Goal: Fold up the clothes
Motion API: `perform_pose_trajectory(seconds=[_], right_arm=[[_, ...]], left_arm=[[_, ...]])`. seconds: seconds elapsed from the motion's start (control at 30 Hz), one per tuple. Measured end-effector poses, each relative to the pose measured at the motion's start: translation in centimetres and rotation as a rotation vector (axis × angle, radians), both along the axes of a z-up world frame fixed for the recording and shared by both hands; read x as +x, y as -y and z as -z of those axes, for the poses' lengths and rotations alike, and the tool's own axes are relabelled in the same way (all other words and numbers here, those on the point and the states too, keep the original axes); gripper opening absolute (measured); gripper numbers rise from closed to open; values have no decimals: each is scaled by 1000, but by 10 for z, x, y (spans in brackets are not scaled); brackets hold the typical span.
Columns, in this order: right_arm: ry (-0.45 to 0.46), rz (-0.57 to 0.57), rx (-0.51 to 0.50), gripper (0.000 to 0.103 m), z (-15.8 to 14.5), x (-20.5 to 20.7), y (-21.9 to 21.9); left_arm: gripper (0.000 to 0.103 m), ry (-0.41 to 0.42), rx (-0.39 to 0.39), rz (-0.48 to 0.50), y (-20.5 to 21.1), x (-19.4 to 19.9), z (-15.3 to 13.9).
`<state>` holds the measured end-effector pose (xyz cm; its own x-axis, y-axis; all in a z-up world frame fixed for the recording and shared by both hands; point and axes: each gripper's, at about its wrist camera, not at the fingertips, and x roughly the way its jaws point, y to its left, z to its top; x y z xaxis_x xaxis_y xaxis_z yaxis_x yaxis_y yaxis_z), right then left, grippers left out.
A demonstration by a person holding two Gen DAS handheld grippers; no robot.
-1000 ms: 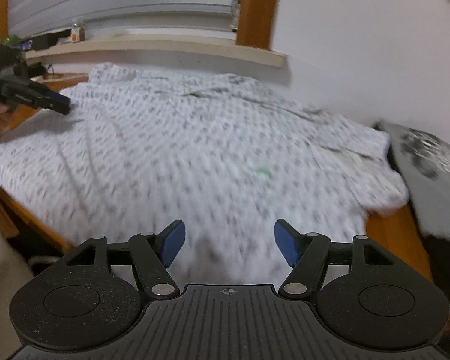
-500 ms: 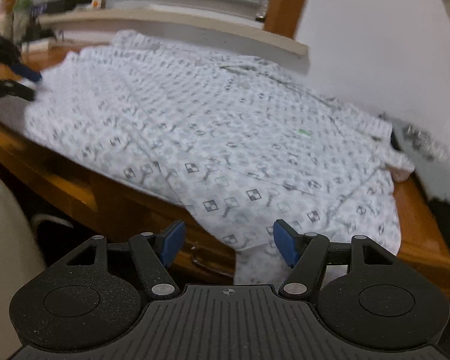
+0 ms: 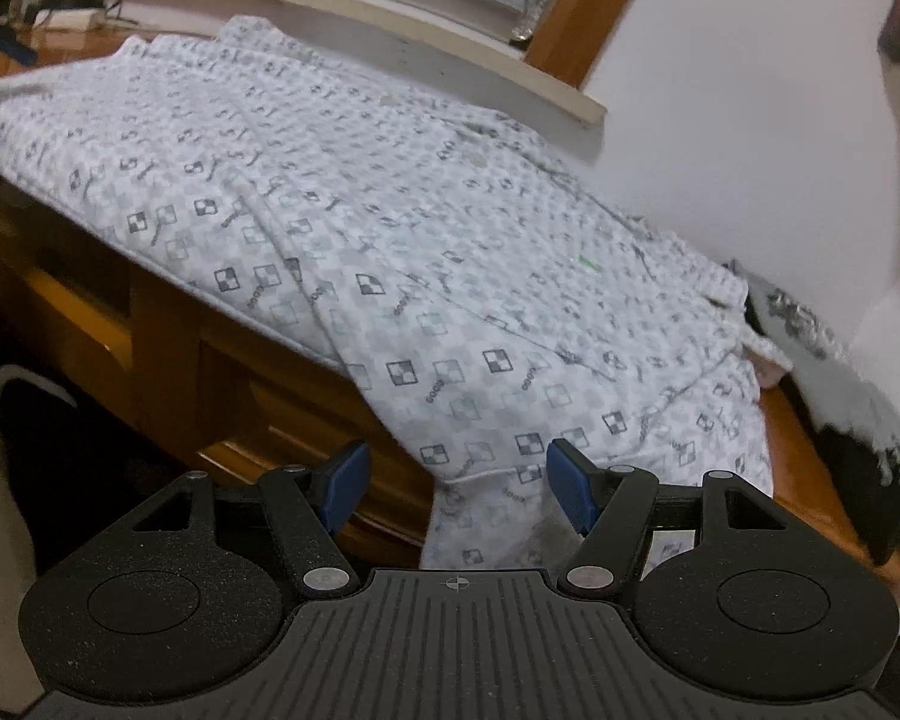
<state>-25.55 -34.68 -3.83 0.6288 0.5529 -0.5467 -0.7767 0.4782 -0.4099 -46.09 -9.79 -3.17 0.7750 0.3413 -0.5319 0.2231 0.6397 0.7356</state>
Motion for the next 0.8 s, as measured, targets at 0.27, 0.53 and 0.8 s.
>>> perform_pose_trajectory(seconds=[0.27,0.53,0.8], right_arm=[[54,-19,-16,57,8,-6,-6],[52,-15,-34,30,9,2,-4],[72,-25,-33,4,-5,5,4]], left_arm=[[64,-19,90,-17,-4,-10,20],[54,-14,74,-10,-9,-19,16],[27,-9,-99,-38,-22,-25,-9]])
